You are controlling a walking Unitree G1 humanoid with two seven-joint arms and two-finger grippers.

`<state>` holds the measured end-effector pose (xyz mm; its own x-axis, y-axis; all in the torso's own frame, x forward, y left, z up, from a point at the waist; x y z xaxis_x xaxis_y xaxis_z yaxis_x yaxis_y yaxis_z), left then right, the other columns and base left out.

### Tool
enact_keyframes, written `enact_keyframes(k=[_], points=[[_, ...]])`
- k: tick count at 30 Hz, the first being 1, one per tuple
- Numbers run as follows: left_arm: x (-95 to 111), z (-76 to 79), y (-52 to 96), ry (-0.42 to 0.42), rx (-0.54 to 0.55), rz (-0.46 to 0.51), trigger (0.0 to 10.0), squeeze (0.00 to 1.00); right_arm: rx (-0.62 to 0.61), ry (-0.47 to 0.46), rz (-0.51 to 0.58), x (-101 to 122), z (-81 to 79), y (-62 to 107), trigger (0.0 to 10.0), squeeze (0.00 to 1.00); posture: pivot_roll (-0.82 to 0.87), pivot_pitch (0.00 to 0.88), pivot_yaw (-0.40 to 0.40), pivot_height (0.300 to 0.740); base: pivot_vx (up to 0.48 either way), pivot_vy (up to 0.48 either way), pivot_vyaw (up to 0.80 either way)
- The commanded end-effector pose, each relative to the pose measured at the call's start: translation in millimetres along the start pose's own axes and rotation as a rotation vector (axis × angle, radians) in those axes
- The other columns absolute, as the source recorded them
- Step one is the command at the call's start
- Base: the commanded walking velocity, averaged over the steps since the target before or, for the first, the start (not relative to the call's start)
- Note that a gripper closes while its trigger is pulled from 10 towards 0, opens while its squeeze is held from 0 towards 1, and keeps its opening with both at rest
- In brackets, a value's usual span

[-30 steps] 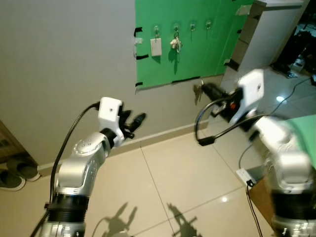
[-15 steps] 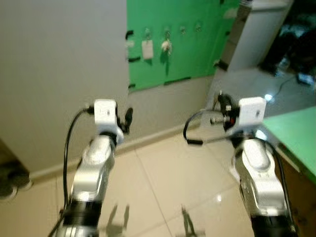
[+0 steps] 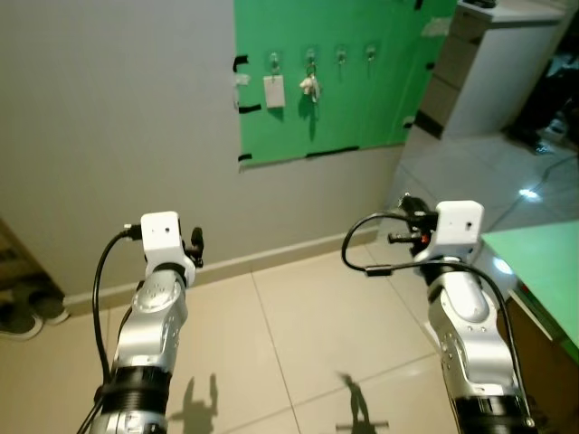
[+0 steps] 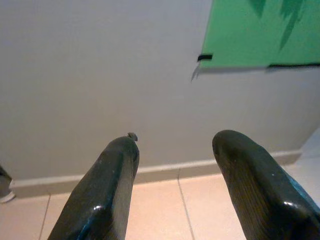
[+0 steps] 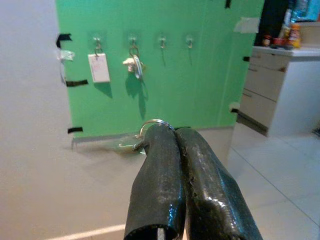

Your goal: Hang keys on a hook

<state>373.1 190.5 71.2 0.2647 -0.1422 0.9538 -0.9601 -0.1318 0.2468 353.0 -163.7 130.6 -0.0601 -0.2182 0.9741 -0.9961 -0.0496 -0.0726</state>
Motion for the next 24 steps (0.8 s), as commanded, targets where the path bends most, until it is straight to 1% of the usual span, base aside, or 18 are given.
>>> enact_keyframes(k=[1, 3, 8, 12, 13, 14, 15, 16, 17, 18, 20, 22, 23, 24], points=[[8.6, 12.1, -3.0, 0.001, -0.022, 0.025, 10.0, 0.00, -0.018, 0.014, 0.010, 2.1, 8.8, 0.6, 0.0, 0.00, -0.03, 0.000, 0.015, 0.740, 0.274, -0.390, 0.60], [11.2, 16.8, -5.2, -0.012, -0.042, 0.034, 10.0, 0.00, -0.019, 0.018, 0.014, 1.7, 10.5, 0.9, 0.0, 0.00, -0.03, 0.000, 0.021, 0.740, 0.272, -0.392, 0.58], [13.0, 19.6, -7.3, -0.023, -0.063, 0.044, 10.0, 0.00, -0.031, 0.016, 0.013, -1.2, 14.1, 3.2, 0.0, 0.00, -0.04, 0.000, 0.031, 0.740, 0.271, -0.393, 0.55], [14.1, 24.2, -8.0, -0.040, -0.089, 0.050, 10.0, 0.00, -0.051, -0.012, 0.037, 1.4, 17.0, 5.1, 0.0, 0.00, -0.04, 0.000, 0.034, 0.740, 0.277, -0.390, 0.51], [15.6, 29.8, -8.2, -0.067, -0.115, 0.063, 10.0, 0.00, -0.059, -0.007, 0.030, -1.1, 18.9, 5.3, 0.0, 0.00, -0.04, 0.000, 0.037, 0.740, 0.270, -0.394, 0.00], [15.6, 29.8, -8.2, -0.067, -0.115, 0.063, 10.0, 0.00, -0.059, -0.007, 0.030, -1.1, 18.9, 5.3, 0.0, 0.00, -0.04, 0.000, 0.037, 0.740, 0.270, -0.394, 0.00], [19.1, 35.6, -7.4, -0.094, -0.141, 0.086, 10.0, 0.00, -0.061, -0.008, 0.028, -2.3, 19.6, 5.9, 0.0, 0.00, -0.04, 0.000, 0.038, 0.740, 0.270, -0.394, 0.00], [21.5, 38.8, -6.5, -0.098, -0.154, 0.100, 10.0, 0.00, -0.060, -0.008, 0.027, -2.9, 19.6, 6.5, 0.0, 0.00, -0.04, 0.000, 0.038, 0.740, 0.270, -0.394, 0.00], [21.5, 38.8, -6.5, -0.098, -0.154, 0.100, 10.0, 0.00, -0.060, -0.008, 0.027, -2.9, 19.6, 6.5, 0.0, 0.00, -0.04, 0.000, 0.038, 0.740, 0.270, -0.394, 0.00], [24.4, 41.2, -5.5, -0.087, -0.160, 0.111, 10.0, 0.00, -0.065, -0.013, 0.030, -2.9, 20.2, 7.4, 0.0, 0.00, -0.04, 0.000, 0.037, 0.740, 0.274, -0.390, 0.00], [26.8, 41.1, -4.2, -0.070, -0.163, 0.125, 10.0, 0.00, -0.068, -0.009, 0.023, -5.5, 21.6, 8.6, 0.0, 0.00, -0.05, 0.000, 0.037, 0.740, 0.272, -0.394, 0.00], [23.7, 36.4, 1.5, -0.088, -0.171, 0.130, 10.0, 0.00, -0.083, -0.022, 0.008, -9.7, 24.7, 11.8, 0.0, 0.00, -0.05, 0.000, 0.035, 0.740, 0.274, -0.390, 0.00], [23.7, 36.4, 1.5, -0.088, -0.171, 0.130, 10.0, 0.00, -0.083, -0.022, 0.008, -9.7, 24.7, 11.8, 0.0, 0.00, -0.05, 0.000, 0.035, 0.740, 0.274, -0.390, 0.00], [18.8, 32.1, 13.9, -0.128, -0.208, 0.142, 10.0, 0.00, -0.090, -0.026, -0.013, -13.3, 26.4, 20.2, 0.0, 0.00, -0.05, 0.000, 0.030, 0.740, 0.270, -0.394, 0.00]])
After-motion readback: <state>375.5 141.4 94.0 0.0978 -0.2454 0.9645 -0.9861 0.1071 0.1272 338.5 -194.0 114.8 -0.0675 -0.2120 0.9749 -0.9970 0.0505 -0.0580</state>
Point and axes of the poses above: a point about 5 cm out from each wrist's last joint towards the gripper, its own y axis pointing back from the gripper into the wrist, its own x axis along the axis of the wrist's last joint, z = x × y, the point moved 6 cm from there along -y, pointing out of the wrist towards the gripper, and after that the axes turned 13 degrees about -y, right-handed, at the moved point
